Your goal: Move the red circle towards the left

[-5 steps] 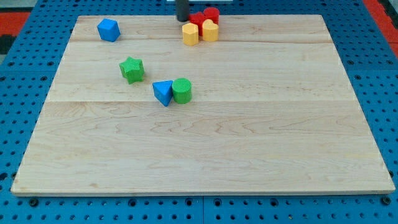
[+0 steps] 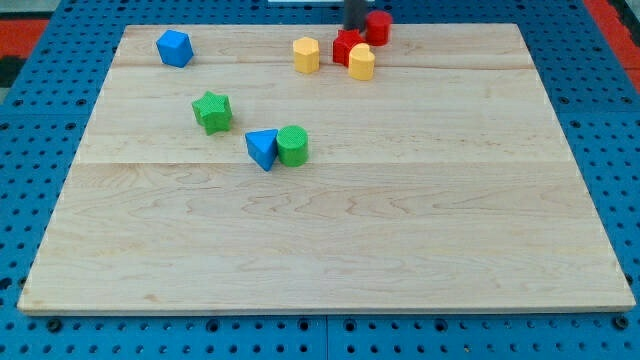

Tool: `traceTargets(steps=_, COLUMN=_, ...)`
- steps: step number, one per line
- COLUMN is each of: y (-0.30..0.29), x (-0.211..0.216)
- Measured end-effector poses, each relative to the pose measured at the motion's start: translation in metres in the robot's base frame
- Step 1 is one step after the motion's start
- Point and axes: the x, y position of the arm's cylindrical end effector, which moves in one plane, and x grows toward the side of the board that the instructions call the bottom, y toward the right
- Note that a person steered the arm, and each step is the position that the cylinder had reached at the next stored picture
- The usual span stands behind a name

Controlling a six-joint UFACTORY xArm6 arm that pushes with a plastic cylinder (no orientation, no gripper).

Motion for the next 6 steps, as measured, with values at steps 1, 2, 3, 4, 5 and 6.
traceTargets(steps=1, y=0.041, x=0.052)
traceTargets(steps=2, y=0.116, x=0.028)
traceTargets(steps=3, y=0.123, x=-0.010)
traceTargets(steps=4, y=0.123, x=-0.010)
traceTargets(steps=5, y=0.046, x=-0.010)
traceTargets(steps=6, y=-0.086, x=-0.007)
